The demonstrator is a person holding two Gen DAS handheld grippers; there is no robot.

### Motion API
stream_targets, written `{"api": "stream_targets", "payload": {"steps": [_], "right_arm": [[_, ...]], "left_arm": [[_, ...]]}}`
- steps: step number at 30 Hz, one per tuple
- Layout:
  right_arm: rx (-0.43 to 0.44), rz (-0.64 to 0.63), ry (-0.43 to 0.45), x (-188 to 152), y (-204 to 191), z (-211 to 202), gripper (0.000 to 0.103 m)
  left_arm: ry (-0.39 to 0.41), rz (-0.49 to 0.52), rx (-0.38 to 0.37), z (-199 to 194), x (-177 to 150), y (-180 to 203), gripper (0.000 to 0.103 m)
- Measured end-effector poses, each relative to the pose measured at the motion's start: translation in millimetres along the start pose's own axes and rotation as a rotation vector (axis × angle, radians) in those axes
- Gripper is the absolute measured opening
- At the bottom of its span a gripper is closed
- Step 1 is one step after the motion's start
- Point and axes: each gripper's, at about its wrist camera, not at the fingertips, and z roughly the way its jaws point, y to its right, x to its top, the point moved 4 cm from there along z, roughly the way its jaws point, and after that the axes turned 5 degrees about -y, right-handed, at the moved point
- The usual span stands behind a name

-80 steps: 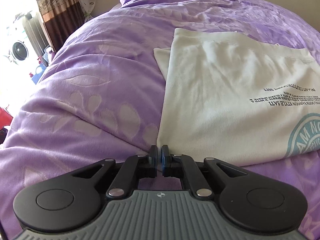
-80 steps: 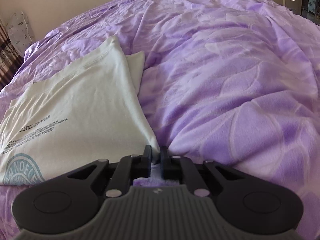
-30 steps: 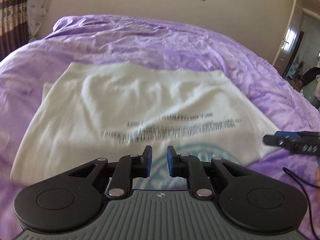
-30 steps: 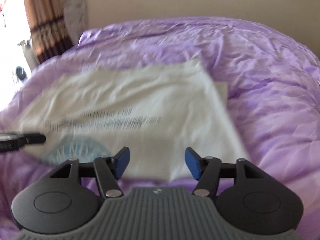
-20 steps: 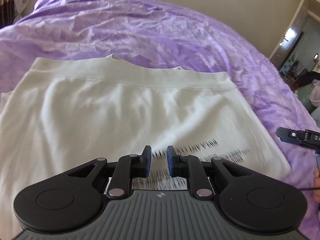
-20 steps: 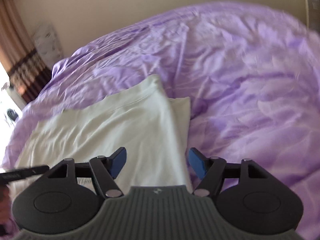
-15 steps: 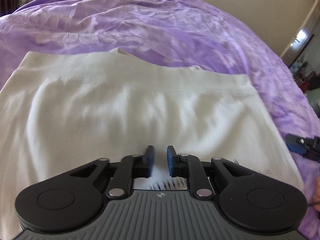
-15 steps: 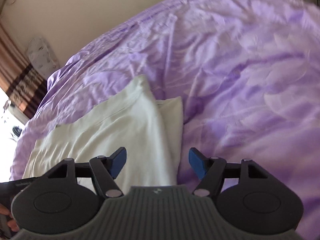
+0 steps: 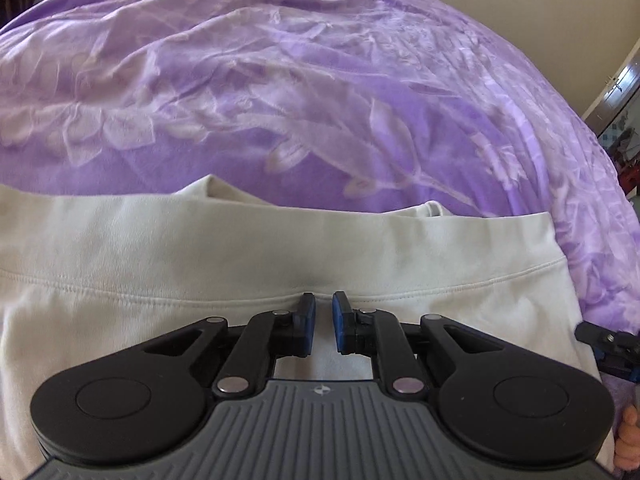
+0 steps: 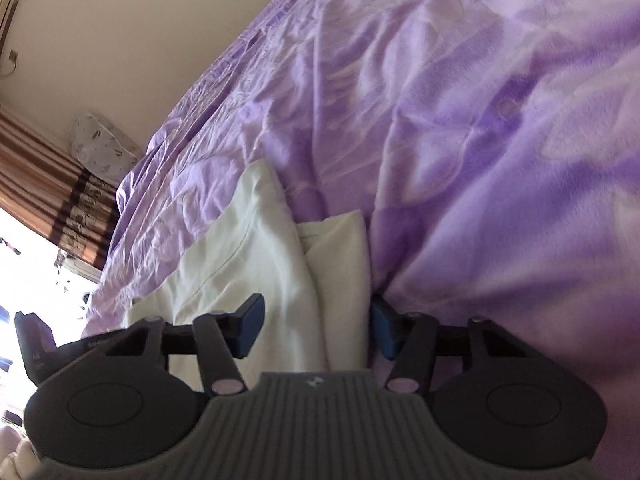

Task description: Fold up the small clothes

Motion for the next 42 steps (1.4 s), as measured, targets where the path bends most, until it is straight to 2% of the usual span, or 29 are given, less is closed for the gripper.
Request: {"api": "stream_targets", "payload": {"steps": [8,10,15,19,23,29,34,38,42], "right_arm": [[0.064,0.041,-0.006,6,4,9,0.052],[0.063,0.032,-0.002,7,3,8,0.04],[0.056,0.023,0.015,6,4,5,0.02],[0.058,-0.014,0.038,6,-1,0,0.012],[0.064,-0.047,0.062,6,-8,-6,0.009],[0.039,-0.129,0.111,2,-41,-30,0.008],[-0.047,-0.19,0.133,-2,-72,-43,0.007],[-0.181,-0.346,0.153,-13,-115,-46,0.007],[-0.181,-0.364,0.146,-15,-147,-48,0.007]], "left_arm": [[0.031,0.043,-0.03,-22,4,22,0.017],[0.033,0.054,-0.027,-18,7,28,0.017],[0.025,0.059,0.014,5,15,34,0.017],[0.03,0.018,0.028,19,27,33,0.017],[0.033,0.015,0.044,21,33,33,0.017],[0.089,0.06,0.065,-20,32,33,0.017],[0.119,0.09,0.084,-71,29,21,0.017],[0.135,0.069,0.088,-103,21,4,0.017],[0.139,0.066,0.092,-130,10,-12,0.017]]}}
